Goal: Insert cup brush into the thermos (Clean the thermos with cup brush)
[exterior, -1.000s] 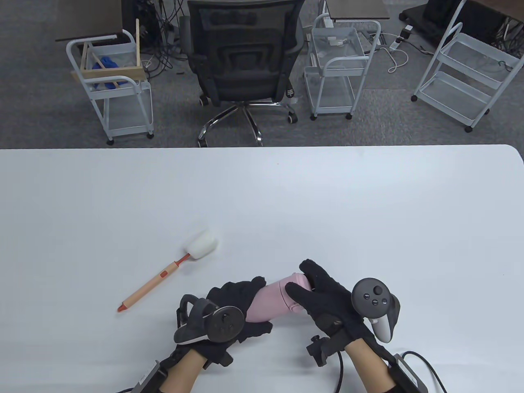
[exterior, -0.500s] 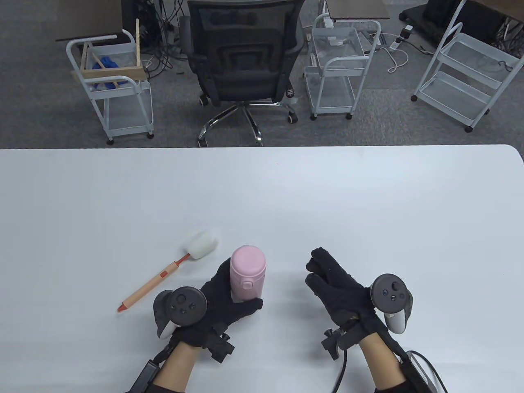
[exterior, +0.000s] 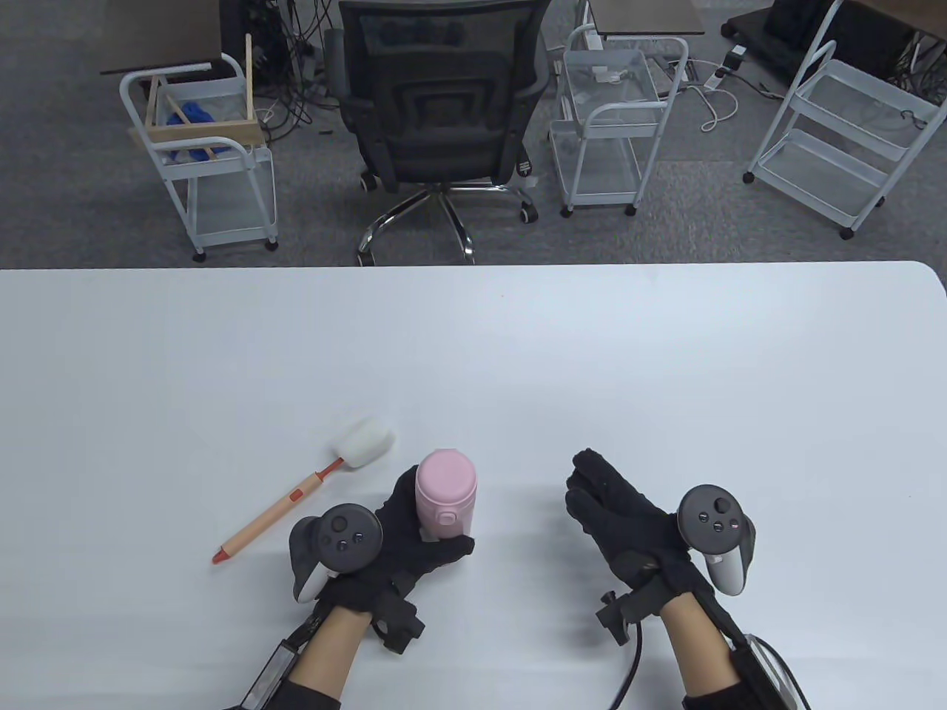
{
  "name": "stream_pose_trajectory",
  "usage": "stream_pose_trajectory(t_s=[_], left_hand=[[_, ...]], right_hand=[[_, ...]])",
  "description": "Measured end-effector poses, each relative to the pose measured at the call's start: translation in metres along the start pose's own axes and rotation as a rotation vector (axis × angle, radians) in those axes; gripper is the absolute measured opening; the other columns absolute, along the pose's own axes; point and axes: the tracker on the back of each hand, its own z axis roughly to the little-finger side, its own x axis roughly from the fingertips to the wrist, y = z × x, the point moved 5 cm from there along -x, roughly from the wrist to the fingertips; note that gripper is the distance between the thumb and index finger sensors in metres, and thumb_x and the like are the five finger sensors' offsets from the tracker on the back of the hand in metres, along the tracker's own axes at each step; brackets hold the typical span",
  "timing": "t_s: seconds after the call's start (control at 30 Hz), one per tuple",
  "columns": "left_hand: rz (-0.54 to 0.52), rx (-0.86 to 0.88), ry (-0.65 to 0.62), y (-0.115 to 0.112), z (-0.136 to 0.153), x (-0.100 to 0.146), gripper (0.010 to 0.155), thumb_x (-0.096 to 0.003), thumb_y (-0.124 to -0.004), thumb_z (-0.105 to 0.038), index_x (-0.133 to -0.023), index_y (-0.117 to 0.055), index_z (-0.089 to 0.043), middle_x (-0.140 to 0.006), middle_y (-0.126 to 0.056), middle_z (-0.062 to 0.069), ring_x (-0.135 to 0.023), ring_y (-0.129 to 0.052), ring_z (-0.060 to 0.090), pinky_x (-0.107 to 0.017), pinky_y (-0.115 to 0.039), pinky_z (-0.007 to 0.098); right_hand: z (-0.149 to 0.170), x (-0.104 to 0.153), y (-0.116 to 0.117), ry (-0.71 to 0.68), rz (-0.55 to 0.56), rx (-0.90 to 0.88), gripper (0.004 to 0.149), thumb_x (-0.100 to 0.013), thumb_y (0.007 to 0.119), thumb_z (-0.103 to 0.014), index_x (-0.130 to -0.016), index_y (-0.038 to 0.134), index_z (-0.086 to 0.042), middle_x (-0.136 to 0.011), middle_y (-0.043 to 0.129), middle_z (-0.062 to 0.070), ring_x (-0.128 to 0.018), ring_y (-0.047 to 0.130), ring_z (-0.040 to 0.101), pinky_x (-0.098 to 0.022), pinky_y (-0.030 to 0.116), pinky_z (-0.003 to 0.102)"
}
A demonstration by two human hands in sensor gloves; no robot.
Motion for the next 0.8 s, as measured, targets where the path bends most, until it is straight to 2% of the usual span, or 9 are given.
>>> stream_pose_trajectory(t_s=[0.1, 0.23, 0.43, 0.53, 0.57, 0.7, 0.8], left_hand=[[-0.005, -0.009, -0.004, -0.002, -0.002, 0.001, 0.102, -0.0367, -0.094, -0.053, -0.110, -0.033, -0.017, -0.115, -0.053, 0.012, -0.103, -0.073, 0.040, -0.067, -0.084, 0.044], [0.047, -0.018, 0.024, -0.005, 0.002, 0.004, 0.109, -0.0332, -0.096, -0.053, -0.110, -0.027, -0.016, -0.115, -0.049, 0.015, -0.105, -0.068, 0.037, -0.070, -0.082, 0.043], [0.079, 0.002, 0.019, -0.007, 0.003, 0.003, 0.106, -0.0370, -0.094, -0.050, -0.109, -0.024, -0.016, -0.117, -0.045, 0.015, -0.108, -0.062, 0.037, -0.073, -0.075, 0.046], [0.123, -0.007, -0.027, -0.005, 0.004, 0.006, 0.094, -0.0500, -0.087, -0.048, -0.110, -0.023, -0.015, -0.119, -0.043, 0.013, -0.111, -0.057, 0.039, -0.076, -0.066, 0.053], [0.138, -0.020, -0.025, -0.001, 0.005, 0.008, 0.089, -0.0552, -0.085, -0.047, -0.111, -0.023, -0.014, -0.119, -0.045, 0.009, -0.112, -0.056, 0.038, -0.076, -0.063, 0.055], [0.215, -0.012, -0.013, 0.015, 0.016, 0.011, 0.072, -0.0753, -0.076, -0.043, -0.114, -0.023, -0.013, -0.122, -0.047, 0.009, -0.116, -0.050, 0.041, -0.076, -0.055, 0.063], [0.231, -0.035, -0.009, 0.034, 0.021, 0.014, 0.075, -0.0755, -0.078, -0.047, -0.117, -0.027, -0.012, -0.124, -0.047, 0.011, -0.116, -0.049, 0.044, -0.076, -0.055, 0.064]], right_hand=[[0.001, -0.001, 0.003, 0.009, -0.014, 0.028, 0.086, -0.056, 0.071, -0.066, -0.113, 0.054, -0.004, -0.103, 0.071, 0.028, -0.077, 0.091, 0.047, -0.054, 0.082, 0.050], [0.001, -0.001, 0.006, 0.004, -0.014, 0.045, 0.086, -0.055, 0.071, -0.066, -0.113, 0.054, -0.004, -0.103, 0.071, 0.028, -0.077, 0.091, 0.047, -0.054, 0.082, 0.050], [0.003, -0.002, 0.009, 0.007, -0.032, 0.071, 0.085, -0.056, 0.071, -0.065, -0.113, 0.054, -0.005, -0.104, 0.070, 0.028, -0.079, 0.091, 0.047, -0.055, 0.081, 0.051], [0.003, -0.002, 0.005, 0.008, -0.027, 0.063, 0.086, -0.055, 0.071, -0.065, -0.113, 0.054, -0.005, -0.104, 0.069, 0.029, -0.079, 0.090, 0.048, -0.056, 0.081, 0.051], [0.004, -0.003, 0.004, 0.009, -0.024, 0.057, 0.086, -0.055, 0.072, -0.065, -0.113, 0.054, -0.005, -0.105, 0.069, 0.029, -0.080, 0.089, 0.048, -0.056, 0.081, 0.052], [0.007, -0.003, 0.001, 0.022, -0.018, 0.042, 0.085, -0.056, 0.071, -0.066, -0.113, 0.054, -0.005, -0.104, 0.069, 0.028, -0.079, 0.090, 0.047, -0.055, 0.081, 0.051], [0.010, -0.004, -0.001, 0.040, -0.011, 0.019, 0.085, -0.056, 0.071, -0.066, -0.113, 0.055, -0.005, -0.104, 0.070, 0.028, -0.078, 0.091, 0.046, -0.055, 0.082, 0.050]])
